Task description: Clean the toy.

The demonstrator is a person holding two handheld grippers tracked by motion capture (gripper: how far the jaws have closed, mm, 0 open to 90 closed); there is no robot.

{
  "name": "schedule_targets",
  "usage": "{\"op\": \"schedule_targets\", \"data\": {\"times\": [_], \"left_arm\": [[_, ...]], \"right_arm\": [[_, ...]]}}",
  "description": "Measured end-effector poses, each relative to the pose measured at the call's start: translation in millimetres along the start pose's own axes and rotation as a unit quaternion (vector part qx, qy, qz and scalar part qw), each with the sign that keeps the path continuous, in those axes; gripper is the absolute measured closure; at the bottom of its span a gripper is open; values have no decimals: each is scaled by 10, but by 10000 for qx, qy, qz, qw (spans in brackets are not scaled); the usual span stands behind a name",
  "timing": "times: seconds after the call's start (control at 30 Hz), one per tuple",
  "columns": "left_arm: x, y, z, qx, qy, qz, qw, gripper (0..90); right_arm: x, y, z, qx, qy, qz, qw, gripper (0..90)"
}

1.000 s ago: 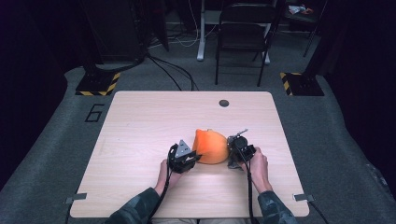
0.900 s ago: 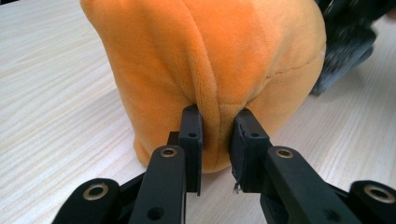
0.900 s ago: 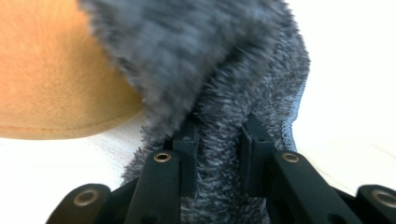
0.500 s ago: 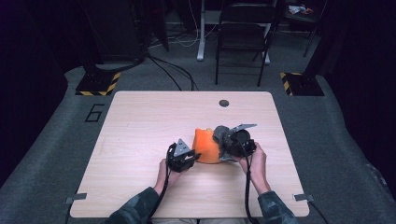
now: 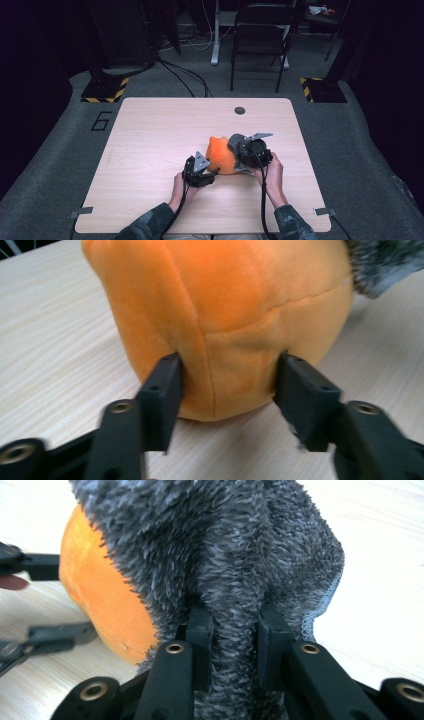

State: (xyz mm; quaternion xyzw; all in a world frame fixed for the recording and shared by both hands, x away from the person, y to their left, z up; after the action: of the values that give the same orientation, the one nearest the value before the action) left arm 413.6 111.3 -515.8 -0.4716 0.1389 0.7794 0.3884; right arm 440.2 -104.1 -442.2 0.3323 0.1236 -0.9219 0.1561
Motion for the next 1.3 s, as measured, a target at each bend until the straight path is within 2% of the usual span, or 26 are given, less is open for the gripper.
{"op": "schedule_targets", "data": {"times": [0.13, 0.23, 0.27, 0.37, 0.53, 0.6, 0.67, 0.73, 0.9, 1.0, 1.1, 1.13, 1.27, 1.3], "left_arm": [[4, -23, 0, -7, 153, 15, 9999, 696], [-13, -43, 18, 50, 210, -5, 9998, 753], [-20, -40, 22, 70, 217, -2, 9997, 764], [-48, -23, 48, 120, 235, -86, 9996, 780], [-89, 29, 79, 240, 280, -169, 9992, 785], [-99, 55, 83, 264, 300, -172, 9991, 785], [-107, 83, 84, 275, 279, -256, 9989, 785], [-102, 92, 76, 275, 280, -242, 9989, 784], [-86, 89, 58, 256, 246, -234, 9991, 783], [-85, 80, 52, 280, 203, -325, 9989, 783], [-79, 80, 44, 284, 221, -272, 9990, 783], [-78, 80, 40, 273, 239, -275, 9990, 783], [-73, 65, 42, 337, 215, -240, 9989, 783], [-71, 65, 39, 327, 215, -244, 9989, 783]], "right_arm": [[-24, -2, 38, 79, 9, 60, 10000, 723], [-59, 10, 107, 61, 79, 57, 9999, 723], [-75, -1, 140, 18, 146, 31, 9999, 723], [-132, -74, 245, -10, 260, 152, 9995, 722], [-203, -324, 372, -235, 415, 352, 9982, 721], [-218, -421, 363, -297, 466, 416, 9976, 721], [-229, -470, 309, -305, 459, 402, 9977, 721], [-216, -490, 231, -364, 469, 311, 9978, 720], [-138, -511, 54, -240, 541, 385, 9975, 720], [-122, -512, 24, -79, 531, 543, 9971, 721], [-106, -499, 11, 83, 473, 572, 9972, 722], [-105, -480, 7, 121, 472, 676, 9965, 722], [-101, -435, 13, 260, 399, 685, 9965, 720], [-98, -424, 15, 252, 381, 569, 9973, 719]]}}
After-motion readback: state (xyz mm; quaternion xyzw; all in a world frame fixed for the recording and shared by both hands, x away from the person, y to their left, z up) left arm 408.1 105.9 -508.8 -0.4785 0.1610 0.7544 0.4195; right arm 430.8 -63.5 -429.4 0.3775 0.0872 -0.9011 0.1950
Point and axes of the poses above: each handheld gripper's, and its own axes: z roughly backward along the jaws, x roughly out of its underside, y roughly to its right, the point moved 1 cm from there along -z, roughly forward along the jaws, and after that the axes turned 7 degrees about -z, right-handed, at the moved point
